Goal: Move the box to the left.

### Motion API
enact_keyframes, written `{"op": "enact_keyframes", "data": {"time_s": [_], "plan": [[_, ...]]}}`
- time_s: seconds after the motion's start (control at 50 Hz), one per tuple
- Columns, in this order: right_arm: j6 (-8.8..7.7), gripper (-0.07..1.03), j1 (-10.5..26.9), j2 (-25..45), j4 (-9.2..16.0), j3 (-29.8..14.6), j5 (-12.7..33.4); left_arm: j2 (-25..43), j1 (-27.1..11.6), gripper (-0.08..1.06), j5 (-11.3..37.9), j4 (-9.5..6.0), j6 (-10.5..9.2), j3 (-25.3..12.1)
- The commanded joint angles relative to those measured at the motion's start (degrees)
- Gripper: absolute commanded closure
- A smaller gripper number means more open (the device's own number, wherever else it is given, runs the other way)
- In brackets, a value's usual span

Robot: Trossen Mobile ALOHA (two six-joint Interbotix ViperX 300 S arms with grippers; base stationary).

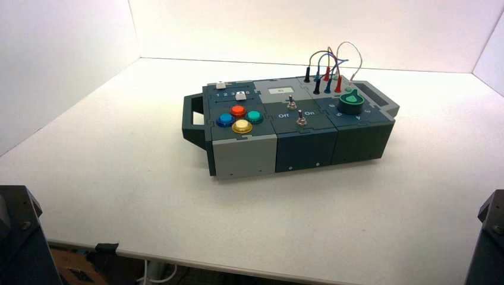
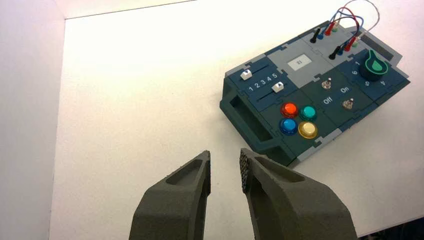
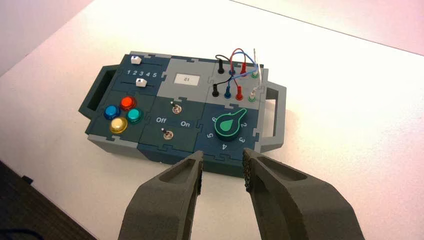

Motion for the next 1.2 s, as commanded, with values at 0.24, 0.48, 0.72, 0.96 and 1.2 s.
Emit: {"op": "enact_keyframes", "data": {"time_s": [0.24,0.48,0.72,0.96,1.2], "plan": [[0.18,0.53,-0.18,0.44,0.09,-0.70,-0.62,0.44,-0.18,0.63,-0.35,0.09,0.00,-1.14],[0.35,0.53,-0.35,1.05,0.00,-0.88,-0.44,0.18,-0.09,0.63,-0.53,0.18,-0.18,-1.14],[0.35,0.56,-1.32,11.87,-1.85,-4.57,1.14,3.60,3.25,0.66,0.26,0.44,-0.18,-2.20],[-2.55,0.57,-11.60,24.87,-2.81,-10.28,-0.97,19.51,8.09,0.69,1.05,0.53,1.58,-5.89],[-4.22,0.66,-19.51,37.71,-2.37,-16.79,-2.46,41.75,8.35,0.70,3.16,0.09,3.52,-14.94]]}}
